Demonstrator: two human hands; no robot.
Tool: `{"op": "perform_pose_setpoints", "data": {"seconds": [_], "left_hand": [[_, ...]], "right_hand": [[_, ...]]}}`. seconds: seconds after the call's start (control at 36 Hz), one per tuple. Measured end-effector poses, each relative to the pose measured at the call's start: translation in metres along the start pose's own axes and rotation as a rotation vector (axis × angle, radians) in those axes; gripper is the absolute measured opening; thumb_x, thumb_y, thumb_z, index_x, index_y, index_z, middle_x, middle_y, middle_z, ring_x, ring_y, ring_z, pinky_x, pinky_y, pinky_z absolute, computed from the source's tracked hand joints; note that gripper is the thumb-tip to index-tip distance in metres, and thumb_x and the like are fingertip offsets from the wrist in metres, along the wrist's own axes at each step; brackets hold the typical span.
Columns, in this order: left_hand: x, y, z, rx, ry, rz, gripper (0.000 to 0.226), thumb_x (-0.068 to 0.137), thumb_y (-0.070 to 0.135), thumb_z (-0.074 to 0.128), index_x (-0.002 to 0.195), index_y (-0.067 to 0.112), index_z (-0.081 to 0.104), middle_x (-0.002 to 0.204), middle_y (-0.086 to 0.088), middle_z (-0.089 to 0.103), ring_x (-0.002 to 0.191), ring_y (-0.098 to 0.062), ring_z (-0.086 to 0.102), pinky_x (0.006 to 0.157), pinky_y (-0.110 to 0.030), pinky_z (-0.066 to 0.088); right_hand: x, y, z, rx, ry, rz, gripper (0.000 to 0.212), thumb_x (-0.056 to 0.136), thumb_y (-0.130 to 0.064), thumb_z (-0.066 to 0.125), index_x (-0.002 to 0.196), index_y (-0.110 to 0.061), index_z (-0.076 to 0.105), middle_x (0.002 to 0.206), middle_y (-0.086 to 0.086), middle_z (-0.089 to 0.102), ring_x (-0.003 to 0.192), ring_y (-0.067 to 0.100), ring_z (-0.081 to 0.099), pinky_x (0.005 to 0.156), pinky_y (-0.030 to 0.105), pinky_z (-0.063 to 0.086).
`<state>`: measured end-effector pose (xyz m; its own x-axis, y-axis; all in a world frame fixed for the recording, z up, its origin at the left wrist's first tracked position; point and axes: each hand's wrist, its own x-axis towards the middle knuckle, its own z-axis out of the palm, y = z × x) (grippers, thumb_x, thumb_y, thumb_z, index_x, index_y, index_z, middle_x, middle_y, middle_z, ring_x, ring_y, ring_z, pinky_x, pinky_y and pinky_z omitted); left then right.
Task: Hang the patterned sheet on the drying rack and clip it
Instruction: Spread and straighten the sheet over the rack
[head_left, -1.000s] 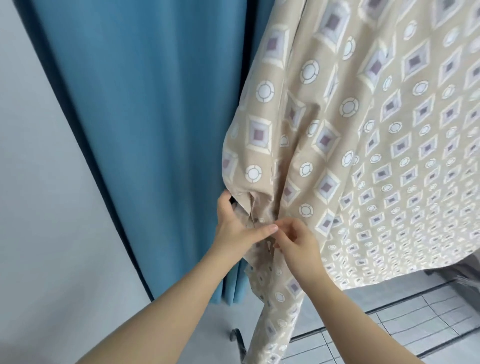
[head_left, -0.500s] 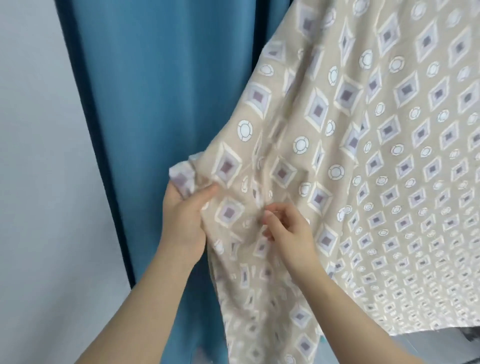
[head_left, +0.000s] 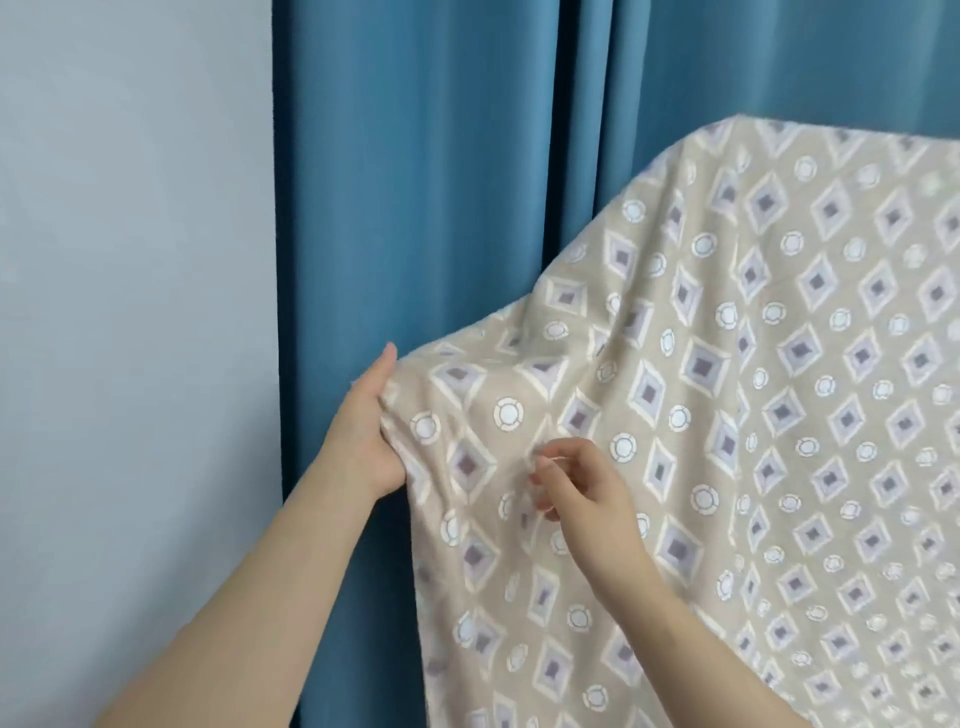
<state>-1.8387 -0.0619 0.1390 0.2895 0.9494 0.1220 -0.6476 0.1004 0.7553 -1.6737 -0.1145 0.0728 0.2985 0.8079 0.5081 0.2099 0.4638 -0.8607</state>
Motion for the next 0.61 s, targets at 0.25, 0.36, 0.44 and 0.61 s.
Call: {"op": "perform_pose_setpoints", "data": {"seconds": [0.25, 0.36, 0.44, 0.61], "left_hand": [[0.0, 0.058, 0.012, 0.175, -0.037, 0.188, 0.014, 0.088, 0.021, 0.056, 0.09, 0.013, 0.067, 0.078, -0.005, 0.074, 0.068, -0.019, 0.071, 0.065, -0.034, 0.058], [0.001, 0.09, 0.019, 0.238, -0.001, 0.44, 0.009, 0.089, 0.018, 0.057, 0.098, 0.014, 0.06, 0.083, -0.001, 0.072, 0.073, -0.016, 0.069, 0.063, -0.031, 0.058], [0.001, 0.102, 0.023, 0.463, 0.097, 0.546, 0.005, 0.088, 0.022, 0.062, 0.087, 0.017, 0.063, 0.084, -0.001, 0.071, 0.069, -0.014, 0.066, 0.063, -0.027, 0.054], [-0.024, 0.153, 0.048, 0.658, 0.366, 1.164, 0.023, 0.092, 0.024, 0.055, 0.07, 0.026, 0.048, 0.068, 0.01, 0.052, 0.057, -0.003, 0.048, 0.051, -0.016, 0.041]], "right_hand": [[0.01, -0.028, 0.009, 0.005, 0.001, -0.043, 0.009, 0.088, -0.016, 0.057, 0.085, -0.024, 0.06, 0.075, -0.002, 0.065, 0.058, 0.003, 0.056, 0.061, 0.018, 0.046], [0.016, -0.044, 0.016, 0.025, -0.001, -0.086, 0.007, 0.088, -0.015, 0.057, 0.087, -0.021, 0.062, 0.074, -0.001, 0.064, 0.062, 0.008, 0.056, 0.058, 0.015, 0.045], [0.019, -0.056, 0.024, 0.031, -0.027, -0.132, 0.011, 0.089, -0.013, 0.054, 0.086, -0.022, 0.06, 0.065, -0.007, 0.062, 0.059, 0.005, 0.054, 0.055, 0.015, 0.044], [0.025, -0.08, 0.035, 0.079, -0.048, -0.191, 0.01, 0.09, -0.014, 0.053, 0.086, -0.021, 0.059, 0.061, -0.006, 0.061, 0.054, 0.009, 0.056, 0.051, 0.014, 0.043]]}}
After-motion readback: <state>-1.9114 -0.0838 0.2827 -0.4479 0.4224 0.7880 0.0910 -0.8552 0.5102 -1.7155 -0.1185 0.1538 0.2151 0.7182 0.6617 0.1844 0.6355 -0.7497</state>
